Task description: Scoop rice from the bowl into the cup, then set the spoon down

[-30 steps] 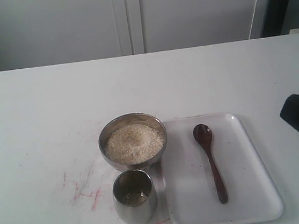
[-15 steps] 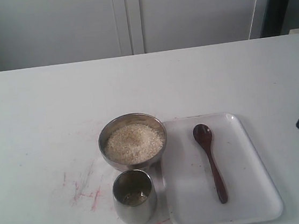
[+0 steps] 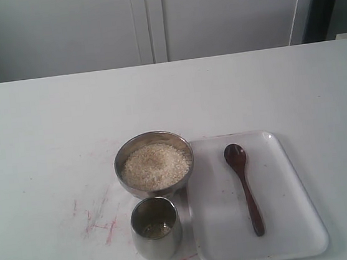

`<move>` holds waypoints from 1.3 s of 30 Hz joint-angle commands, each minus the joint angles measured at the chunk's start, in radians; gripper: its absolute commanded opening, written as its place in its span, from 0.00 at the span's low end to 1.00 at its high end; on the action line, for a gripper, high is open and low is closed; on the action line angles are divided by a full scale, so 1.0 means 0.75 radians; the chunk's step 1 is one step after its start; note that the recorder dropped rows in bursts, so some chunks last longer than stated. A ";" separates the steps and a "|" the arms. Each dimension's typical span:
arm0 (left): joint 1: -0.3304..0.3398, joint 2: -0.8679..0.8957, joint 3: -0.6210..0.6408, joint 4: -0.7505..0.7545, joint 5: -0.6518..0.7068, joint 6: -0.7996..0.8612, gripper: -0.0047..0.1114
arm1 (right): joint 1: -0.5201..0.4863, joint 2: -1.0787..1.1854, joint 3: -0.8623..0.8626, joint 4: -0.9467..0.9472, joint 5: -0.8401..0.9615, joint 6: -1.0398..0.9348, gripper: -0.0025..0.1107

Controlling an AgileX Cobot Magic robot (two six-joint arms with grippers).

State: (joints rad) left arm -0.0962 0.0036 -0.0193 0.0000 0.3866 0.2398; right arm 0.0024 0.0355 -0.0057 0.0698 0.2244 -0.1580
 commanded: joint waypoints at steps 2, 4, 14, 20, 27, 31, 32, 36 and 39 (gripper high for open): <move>-0.010 -0.005 0.012 -0.008 0.063 -0.006 0.16 | -0.019 -0.047 0.008 -0.035 0.126 -0.043 0.02; -0.010 -0.005 0.012 -0.008 0.063 -0.006 0.16 | -0.019 -0.047 0.008 -0.023 0.160 -0.019 0.02; -0.010 -0.005 0.012 -0.008 0.063 -0.006 0.16 | -0.019 -0.047 0.008 -0.024 0.167 -0.013 0.02; -0.010 -0.005 0.012 -0.008 0.063 -0.006 0.16 | -0.019 -0.047 0.008 -0.024 0.167 -0.013 0.02; -0.010 -0.005 0.012 -0.008 0.063 -0.006 0.16 | -0.019 -0.047 0.008 -0.024 0.167 -0.013 0.02; -0.010 -0.005 0.012 -0.008 0.063 -0.006 0.16 | -0.019 -0.047 0.008 -0.024 0.167 -0.013 0.02; -0.010 -0.005 0.012 -0.008 0.063 -0.006 0.16 | -0.019 -0.047 0.008 -0.024 0.167 -0.013 0.02; -0.010 -0.005 0.012 -0.008 0.063 -0.006 0.16 | -0.019 -0.047 0.008 -0.024 0.167 -0.013 0.02; -0.010 -0.005 0.012 -0.008 0.063 -0.006 0.16 | -0.019 -0.047 0.008 -0.024 0.167 -0.013 0.02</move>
State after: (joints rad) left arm -0.0962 0.0036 -0.0193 0.0000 0.3866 0.2398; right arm -0.0070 0.0062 -0.0054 0.0521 0.3497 -0.1690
